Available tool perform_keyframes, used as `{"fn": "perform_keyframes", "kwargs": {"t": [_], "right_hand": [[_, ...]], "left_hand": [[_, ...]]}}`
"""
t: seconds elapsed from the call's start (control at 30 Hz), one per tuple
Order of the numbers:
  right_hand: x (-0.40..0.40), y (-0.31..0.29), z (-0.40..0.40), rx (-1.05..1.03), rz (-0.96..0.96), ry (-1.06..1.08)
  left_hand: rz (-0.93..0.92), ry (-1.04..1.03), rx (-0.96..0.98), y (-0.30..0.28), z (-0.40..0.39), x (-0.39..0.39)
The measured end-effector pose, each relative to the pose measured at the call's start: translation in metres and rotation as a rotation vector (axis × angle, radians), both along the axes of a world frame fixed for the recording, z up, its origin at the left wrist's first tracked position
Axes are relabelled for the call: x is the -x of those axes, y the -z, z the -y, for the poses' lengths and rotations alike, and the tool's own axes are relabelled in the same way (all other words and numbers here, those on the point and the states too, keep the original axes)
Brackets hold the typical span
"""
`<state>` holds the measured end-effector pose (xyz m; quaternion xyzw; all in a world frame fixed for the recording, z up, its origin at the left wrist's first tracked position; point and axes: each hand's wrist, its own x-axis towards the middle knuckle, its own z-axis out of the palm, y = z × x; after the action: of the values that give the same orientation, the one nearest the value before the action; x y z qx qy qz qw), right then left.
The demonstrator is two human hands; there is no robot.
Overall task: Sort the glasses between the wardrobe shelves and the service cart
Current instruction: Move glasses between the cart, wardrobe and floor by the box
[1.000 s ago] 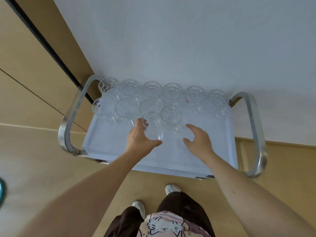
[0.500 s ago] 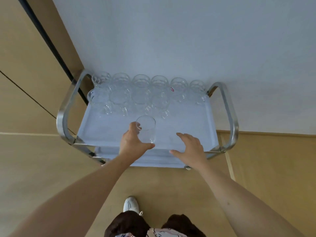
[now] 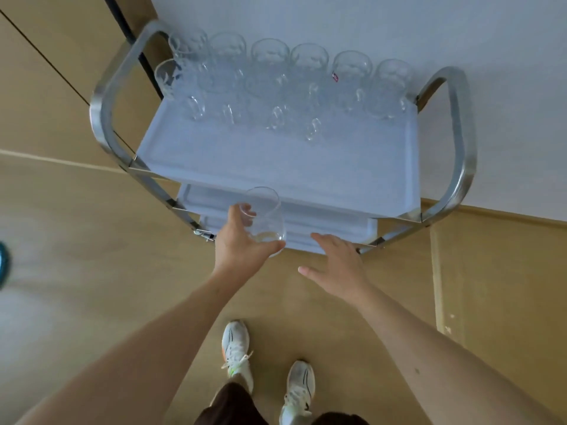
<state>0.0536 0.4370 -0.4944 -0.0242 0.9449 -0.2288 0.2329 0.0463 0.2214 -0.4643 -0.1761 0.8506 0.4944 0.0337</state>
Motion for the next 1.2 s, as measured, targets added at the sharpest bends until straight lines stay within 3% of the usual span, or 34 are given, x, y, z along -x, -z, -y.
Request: {"fn": "perform_keyframes", "kwargs": {"t": [0.3, 0.57, 0.93, 1.2], "right_hand": [[0.04, 0.113, 0.018, 0.027, -0.074, -0.062], [0.078, 0.223, 0.038, 0.052, -0.234, -0.045], [0.171, 0.306, 0.062, -0.019, -0.541, -0.041], [0.21, 0.317, 0.068, -0.093, -0.549, -0.016]], "left_hand": [[0.005, -0.055, -0.033, 0.119, 0.012, 0.0], [-0.143, -0.056, -0.032, 0.23, 0.024, 0.036], [-0.438, -0.031, 0.01, 0.293, 0.04, 0.115], [-0.533, -0.034, -0.007, 0.306, 0.039, 0.168]]}}
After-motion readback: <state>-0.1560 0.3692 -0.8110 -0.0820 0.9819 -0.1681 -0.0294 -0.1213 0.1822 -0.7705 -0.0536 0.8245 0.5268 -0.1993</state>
